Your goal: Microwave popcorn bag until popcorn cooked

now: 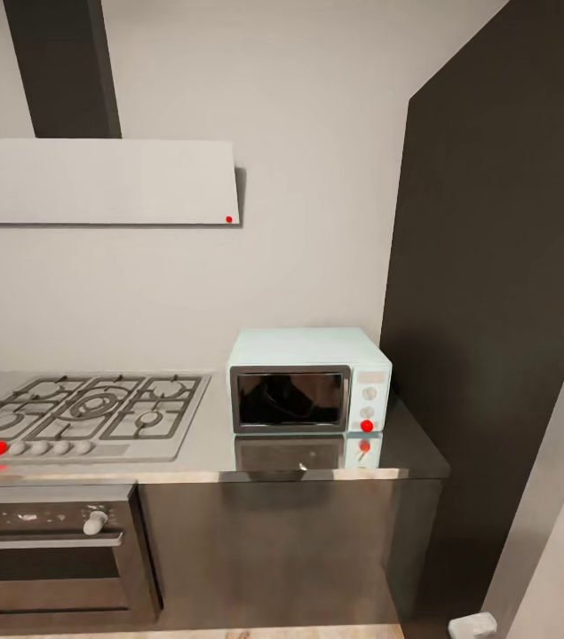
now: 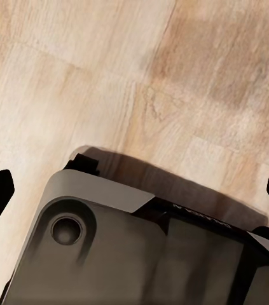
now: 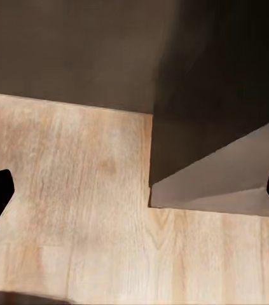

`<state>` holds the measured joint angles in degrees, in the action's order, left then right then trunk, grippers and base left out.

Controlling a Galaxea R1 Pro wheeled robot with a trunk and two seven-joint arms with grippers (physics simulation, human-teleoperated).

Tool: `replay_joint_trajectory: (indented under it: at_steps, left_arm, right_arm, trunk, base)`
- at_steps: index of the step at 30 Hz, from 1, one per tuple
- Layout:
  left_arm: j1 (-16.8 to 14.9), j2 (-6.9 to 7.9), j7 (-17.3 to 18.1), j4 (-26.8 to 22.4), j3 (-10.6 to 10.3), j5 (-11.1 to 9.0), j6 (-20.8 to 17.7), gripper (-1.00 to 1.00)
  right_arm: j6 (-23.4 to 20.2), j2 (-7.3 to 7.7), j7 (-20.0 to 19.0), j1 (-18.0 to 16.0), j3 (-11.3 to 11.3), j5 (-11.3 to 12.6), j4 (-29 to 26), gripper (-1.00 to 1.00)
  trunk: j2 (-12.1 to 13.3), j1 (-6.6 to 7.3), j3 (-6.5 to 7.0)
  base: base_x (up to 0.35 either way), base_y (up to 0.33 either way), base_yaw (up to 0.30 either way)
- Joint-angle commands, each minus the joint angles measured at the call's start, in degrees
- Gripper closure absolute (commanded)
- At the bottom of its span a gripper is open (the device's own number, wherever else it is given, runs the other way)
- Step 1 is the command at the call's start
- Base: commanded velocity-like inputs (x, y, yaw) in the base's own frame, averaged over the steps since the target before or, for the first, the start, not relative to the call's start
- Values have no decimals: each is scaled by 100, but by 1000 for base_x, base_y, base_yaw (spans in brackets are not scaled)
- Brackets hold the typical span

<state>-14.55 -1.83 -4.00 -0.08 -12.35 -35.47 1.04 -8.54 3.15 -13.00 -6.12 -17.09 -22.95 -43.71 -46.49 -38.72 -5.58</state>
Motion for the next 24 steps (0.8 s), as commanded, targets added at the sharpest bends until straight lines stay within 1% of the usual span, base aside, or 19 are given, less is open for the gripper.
replay_joint_trajectory:
  at_steps: [1,4,5,6,7,10,11,12,13,14,16,19,20,23,24]
  left_arm:
    - [-4,-2,-22,-1,-48,-39,11,-100]
    - [-4,-3,-22,-1,-48,-39,11,-100]
    - [-4,-3,-22,-1,-48,-39,11,-100]
    - [-4,-6,-22,-1,-48,-39,11,-100]
    - [-4,-8,-22,-1,-48,-39,11,-100]
    - [-4,-10,-22,-1,-48,-39,11,-100]
    - [-4,-10,-22,-1,-48,-39,11,-100]
    - [-4,-10,-22,-1,-48,-39,11,-100]
    - [-4,-10,-22,-1,-48,-39,11,-100]
    - [-4,-10,-22,-1,-48,-39,11,-100]
    - [-4,-10,-22,-1,-48,-39,11,-100]
    - [-4,-10,-22,-1,-48,-39,11,-100]
    - [-4,-10,-22,-1,-48,-39,11,-100]
    - [-4,-10,-22,-1,-48,-39,11,-100]
    - [-4,-10,-22,-1,-48,-39,11,-100]
  right_arm:
    - [-171,-15,-63,-3,63,-45,-270,-100]
    - [-634,-35,-82,-3,270,0,-1093,-100]
    - [-787,-41,-86,-3,306,10,-1396,-100]
    - [-1032,-53,-101,-3,339,19,-1822,-100]
    - [-1204,-86,-117,-3,351,22,-2082,-100]
    - [-1767,-308,-185,-3,415,21,-2868,-100]
    - [-1976,-403,-196,-3,502,20,-3154,-100]
    - [-2042,-433,-197,-3,541,20,-3244,-100]
    - [-2170,-491,-199,-3,627,19,-3413,-100]
    - [-2327,-572,-201,-3,762,19,-3636,-100]
    - [-2441,-659,-202,-3,926,19,-3881,-100]
    - [-2495,-779,-202,-3,1055,19,-4208,-100]
    - [-2497,-855,-203,-3,1126,19,-4359,-100]
    - [-2507,-983,-165,12,1308,15,-4558,-100]
    - [-2518,-1004,-155,14,1326,17,-4569,-100]
  trunk:
    - [-7,-1,-10]
    - [-7,-1,-10]
    - [-7,-1,-10]
    - [-7,-1,-10]
    - [-7,-1,-10]
    - [-7,-1,-10]
    - [-7,-1,-10]
    - [-7,-1,-10]
    - [-7,-1,-10]
    - [-7,-1,-10]
    - [-7,-1,-10]
    - [-7,-1,-10]
    - [-7,-1,-10]
    - [-7,-1,-10]
    - [-7,-1,-10]
  base:
    - [0,0,0]
    - [0,0,0]
    - [0,0,0]
    - [0,0,0]
    - [0,0,0]
    - [0,0,0]
    - [0,0,0]
    - [0,0,0]
    - [0,0,0]
    - [0,0,0]
    - [0,0,0]
    - [0,0,0]
    - [0,0,0]
    - [0,0,0]
    - [0,0,0]
